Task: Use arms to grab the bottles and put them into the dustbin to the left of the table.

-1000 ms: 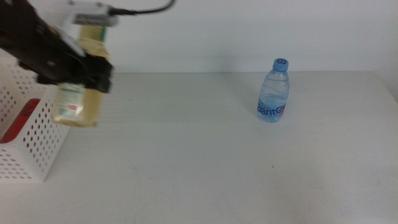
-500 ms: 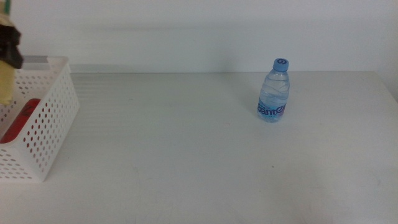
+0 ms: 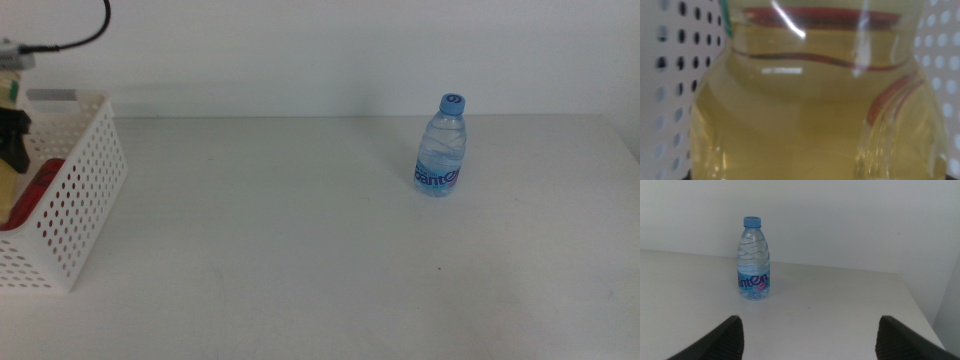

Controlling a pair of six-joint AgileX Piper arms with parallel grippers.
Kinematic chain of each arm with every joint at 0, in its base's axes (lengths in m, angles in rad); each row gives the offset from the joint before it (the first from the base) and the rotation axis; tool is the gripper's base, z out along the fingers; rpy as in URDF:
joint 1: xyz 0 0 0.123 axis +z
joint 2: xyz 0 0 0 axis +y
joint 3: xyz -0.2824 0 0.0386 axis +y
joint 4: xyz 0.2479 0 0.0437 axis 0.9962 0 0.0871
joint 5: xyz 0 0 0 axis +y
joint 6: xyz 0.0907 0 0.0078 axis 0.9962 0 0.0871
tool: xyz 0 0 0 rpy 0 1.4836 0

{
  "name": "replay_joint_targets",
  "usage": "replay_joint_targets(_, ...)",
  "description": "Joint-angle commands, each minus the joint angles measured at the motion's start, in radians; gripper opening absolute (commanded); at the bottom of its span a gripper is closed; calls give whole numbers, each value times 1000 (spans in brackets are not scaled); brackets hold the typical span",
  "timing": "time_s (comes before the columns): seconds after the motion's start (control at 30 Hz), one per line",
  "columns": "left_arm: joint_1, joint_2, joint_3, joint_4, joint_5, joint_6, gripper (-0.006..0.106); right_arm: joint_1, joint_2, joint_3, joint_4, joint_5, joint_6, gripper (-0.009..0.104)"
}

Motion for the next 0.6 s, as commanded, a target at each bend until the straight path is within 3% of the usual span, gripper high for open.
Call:
replay_joint_targets(0.0, 2, -42, -44, -10, -49, -1, 1, -5, -27, -9, -14, -77, -9, 71)
replay_joint_targets(0.13, 2, -19, -44, 14, -49, -1, 6, -5, -27, -9, -14, -77, -9, 71)
replay_joint_targets(0.23, 2, -15, -44, 47, -52, -1, 16, -5, -27, -9, -14, -77, -9, 71)
replay_joint_targets(0.57, -1, -15, -43, 54, -53, 7, 91, -5, -27, -9, -14, -77, -9, 71)
